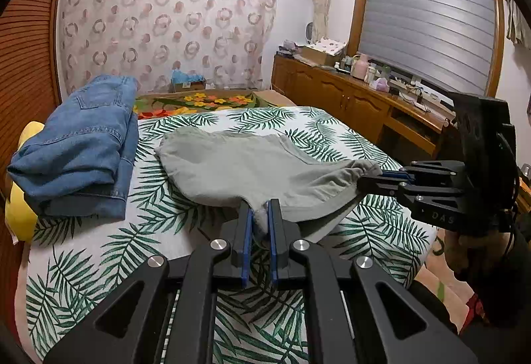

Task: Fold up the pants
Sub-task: 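Carry the held end over and lower it onto the other half with both tools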

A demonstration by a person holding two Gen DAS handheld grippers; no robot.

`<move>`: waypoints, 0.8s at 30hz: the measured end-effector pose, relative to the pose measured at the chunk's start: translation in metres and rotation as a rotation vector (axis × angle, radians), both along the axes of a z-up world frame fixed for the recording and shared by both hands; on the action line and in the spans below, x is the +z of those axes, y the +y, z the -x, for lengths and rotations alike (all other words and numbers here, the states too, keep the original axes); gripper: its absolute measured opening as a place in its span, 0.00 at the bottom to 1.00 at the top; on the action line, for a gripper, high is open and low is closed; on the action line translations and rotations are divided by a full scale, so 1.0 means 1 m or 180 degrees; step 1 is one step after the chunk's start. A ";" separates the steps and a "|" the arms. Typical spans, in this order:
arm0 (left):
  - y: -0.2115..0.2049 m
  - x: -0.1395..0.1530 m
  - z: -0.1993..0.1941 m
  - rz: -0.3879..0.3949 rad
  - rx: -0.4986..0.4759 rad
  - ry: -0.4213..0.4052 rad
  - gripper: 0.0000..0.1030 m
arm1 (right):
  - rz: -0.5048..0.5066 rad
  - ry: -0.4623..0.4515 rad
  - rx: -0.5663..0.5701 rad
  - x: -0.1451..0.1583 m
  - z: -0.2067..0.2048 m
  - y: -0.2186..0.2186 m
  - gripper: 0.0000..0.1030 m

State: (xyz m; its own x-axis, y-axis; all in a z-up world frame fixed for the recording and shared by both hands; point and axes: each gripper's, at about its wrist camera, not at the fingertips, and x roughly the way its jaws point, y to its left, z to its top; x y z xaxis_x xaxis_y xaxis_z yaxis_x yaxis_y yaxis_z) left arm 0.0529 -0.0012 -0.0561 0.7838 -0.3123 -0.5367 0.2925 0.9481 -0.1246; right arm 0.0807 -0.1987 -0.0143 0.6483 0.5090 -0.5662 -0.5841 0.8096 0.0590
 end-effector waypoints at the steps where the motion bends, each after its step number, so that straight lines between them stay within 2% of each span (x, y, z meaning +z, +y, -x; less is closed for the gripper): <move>1: -0.001 0.000 0.000 -0.0002 -0.0005 0.0003 0.10 | -0.0004 0.0009 -0.0003 -0.001 0.001 0.000 0.11; 13: -0.007 0.003 0.010 0.0041 -0.0075 0.0011 0.10 | -0.0052 0.0066 -0.0019 -0.005 0.011 -0.008 0.11; 24: -0.009 0.013 0.021 0.0055 -0.0128 -0.0060 0.10 | -0.0047 -0.0019 0.0027 0.002 0.025 -0.012 0.11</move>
State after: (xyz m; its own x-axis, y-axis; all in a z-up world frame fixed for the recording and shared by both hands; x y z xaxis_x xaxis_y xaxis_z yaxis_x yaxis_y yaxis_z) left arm 0.0320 -0.0106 -0.0429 0.7804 -0.3528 -0.5163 0.3327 0.9333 -0.1348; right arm 0.0553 -0.2108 -0.0120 0.6472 0.5228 -0.5548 -0.5913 0.8036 0.0676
